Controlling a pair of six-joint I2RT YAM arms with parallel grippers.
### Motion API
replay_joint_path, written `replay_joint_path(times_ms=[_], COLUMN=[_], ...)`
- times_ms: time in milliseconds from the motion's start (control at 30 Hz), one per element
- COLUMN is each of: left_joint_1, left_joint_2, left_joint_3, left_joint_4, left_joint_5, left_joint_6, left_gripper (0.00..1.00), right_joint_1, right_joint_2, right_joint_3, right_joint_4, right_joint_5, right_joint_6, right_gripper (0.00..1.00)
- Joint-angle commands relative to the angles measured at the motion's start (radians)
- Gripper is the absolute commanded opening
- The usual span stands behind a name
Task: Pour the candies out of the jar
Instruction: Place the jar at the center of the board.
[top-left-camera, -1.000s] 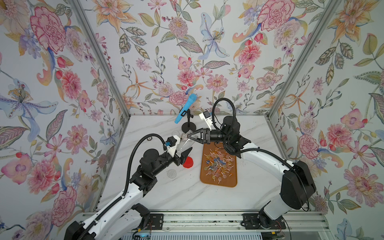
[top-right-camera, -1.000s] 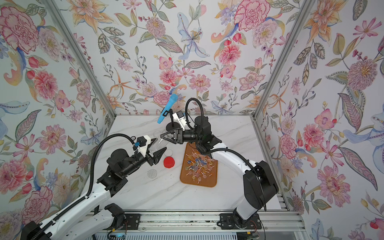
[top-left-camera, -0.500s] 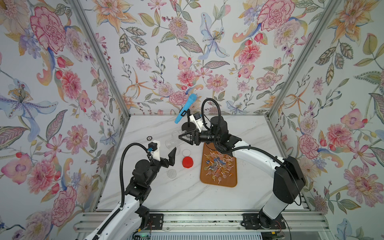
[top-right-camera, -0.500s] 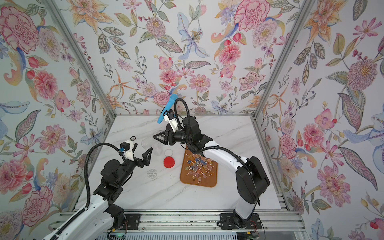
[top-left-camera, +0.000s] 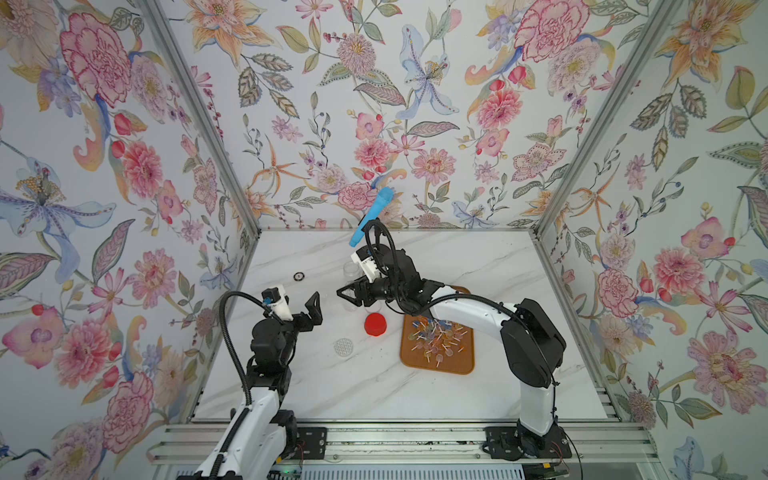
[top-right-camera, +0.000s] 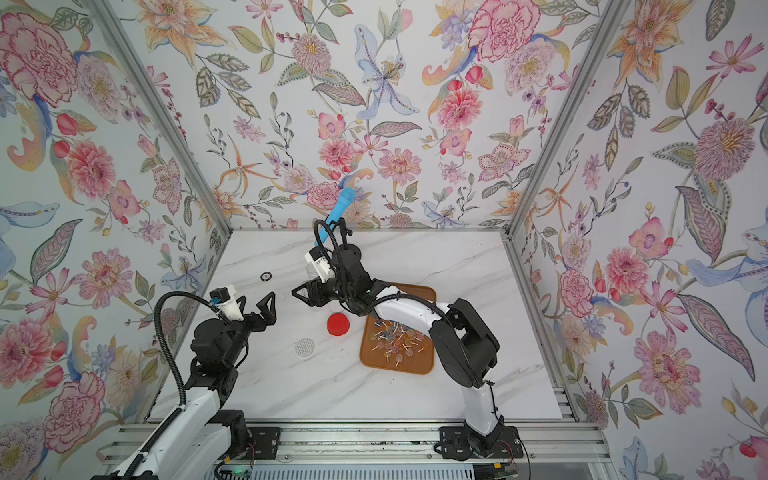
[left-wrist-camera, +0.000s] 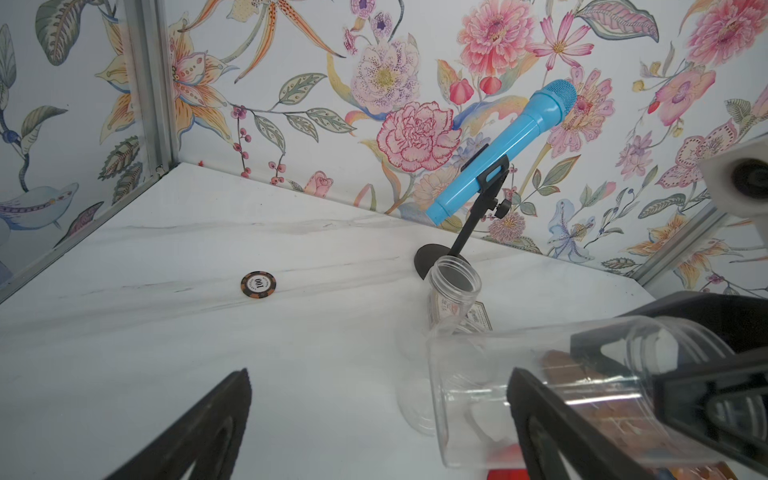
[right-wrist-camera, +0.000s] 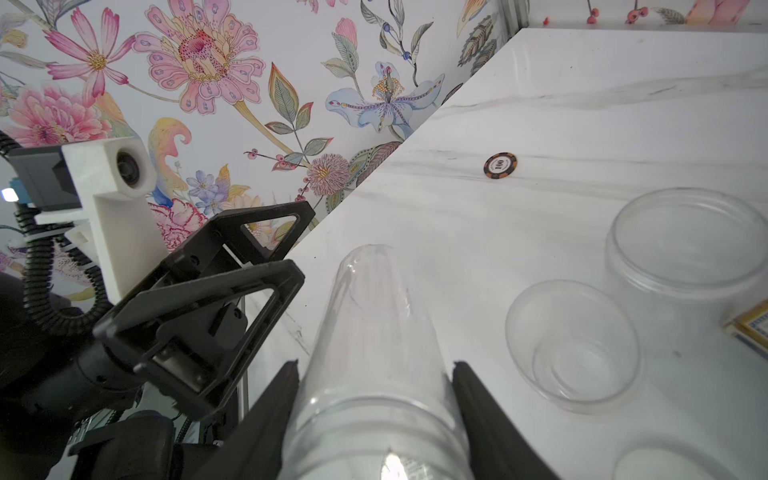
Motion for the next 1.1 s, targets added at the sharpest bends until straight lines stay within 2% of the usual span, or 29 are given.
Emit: replay_joint_path(times_ms=[0, 167, 300, 533, 667, 1067], left_joint_1=[0.034, 0.144, 0.157, 0.169, 0.169, 0.169], left_joint_2=[0.009, 0.088, 0.101, 0.113, 0.106, 0.094], left_joint_3=[-0.018, 0.002, 0.034, 0.029, 0.028, 0.020], left_joint_4=[0.017, 0.068, 0.045, 0.042, 0.033, 0.032], left_joint_5=[-0.006, 0.063, 0.074, 0.109, 0.104, 0.111], left_joint_6=[-0.005, -0.044, -0.022, -0.019, -0.012, -0.015], left_gripper=[0.99, 0.99, 0.99, 0.99, 0.99, 0.99], right_joint_1=[0.021, 0.078, 0.123, 0.138, 0.149, 0.152], right_joint_2=[0.024, 0.072, 0.128, 0.238, 0.284, 0.373], right_joint_3=[0.115, 0.265, 0.400, 0.598, 0.628, 0.726], right_joint_4=[-0.125, -0.459, -0.701, -1.017, -1.065, -1.105], right_joint_5=[0.085, 0.236, 0.355, 0.381, 0.441, 0.492], right_joint_6=[-0.090, -0.232, -0.300, -0.349, -0.363, -0.380], right_gripper=[0.32, 0.33, 0.34, 0.36, 0.37, 0.38])
